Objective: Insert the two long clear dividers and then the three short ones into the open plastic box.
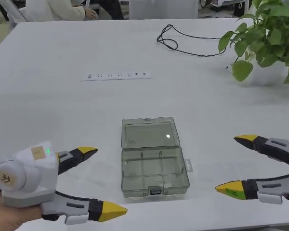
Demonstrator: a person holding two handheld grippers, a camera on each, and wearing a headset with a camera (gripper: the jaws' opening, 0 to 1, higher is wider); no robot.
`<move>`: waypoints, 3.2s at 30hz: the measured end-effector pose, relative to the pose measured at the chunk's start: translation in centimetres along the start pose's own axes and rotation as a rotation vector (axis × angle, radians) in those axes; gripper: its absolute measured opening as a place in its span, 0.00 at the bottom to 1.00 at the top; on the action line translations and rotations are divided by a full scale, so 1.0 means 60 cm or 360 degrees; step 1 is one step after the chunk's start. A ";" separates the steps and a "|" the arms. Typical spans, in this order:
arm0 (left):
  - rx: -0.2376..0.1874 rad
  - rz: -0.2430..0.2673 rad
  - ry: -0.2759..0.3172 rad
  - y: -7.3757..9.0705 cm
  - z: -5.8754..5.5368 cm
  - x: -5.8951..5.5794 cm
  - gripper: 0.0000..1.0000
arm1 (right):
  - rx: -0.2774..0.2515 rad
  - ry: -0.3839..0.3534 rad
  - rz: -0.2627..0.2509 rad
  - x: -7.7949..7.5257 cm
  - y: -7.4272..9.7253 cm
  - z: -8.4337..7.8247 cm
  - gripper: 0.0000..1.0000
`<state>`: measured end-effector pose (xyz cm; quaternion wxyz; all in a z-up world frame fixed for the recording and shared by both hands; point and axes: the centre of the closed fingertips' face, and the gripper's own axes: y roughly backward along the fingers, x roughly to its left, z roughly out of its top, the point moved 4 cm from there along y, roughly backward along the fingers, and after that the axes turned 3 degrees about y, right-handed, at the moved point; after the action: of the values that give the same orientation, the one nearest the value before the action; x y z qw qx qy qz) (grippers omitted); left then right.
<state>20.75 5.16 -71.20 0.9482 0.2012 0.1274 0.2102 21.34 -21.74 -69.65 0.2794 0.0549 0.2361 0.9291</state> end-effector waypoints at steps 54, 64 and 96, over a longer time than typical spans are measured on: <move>0.0697 0.0797 0.0574 0.086 -0.159 0.170 0.50 | -0.0075 -0.0107 -0.0046 -0.001 -0.005 -0.003 0.85; 0.0780 0.0834 0.0602 0.075 -0.177 0.171 0.44 | -0.0082 -0.0114 -0.0045 -0.002 -0.006 -0.002 0.85; 0.0958 0.0851 0.0639 0.075 -0.184 0.189 0.32 | -0.0093 -0.0143 -0.0061 0.007 -0.006 -0.007 0.83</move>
<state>25.54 17.60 -80.84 0.7164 0.4491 0.3078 0.4362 21.09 -21.41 -70.22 0.3090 0.0838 0.1972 0.9266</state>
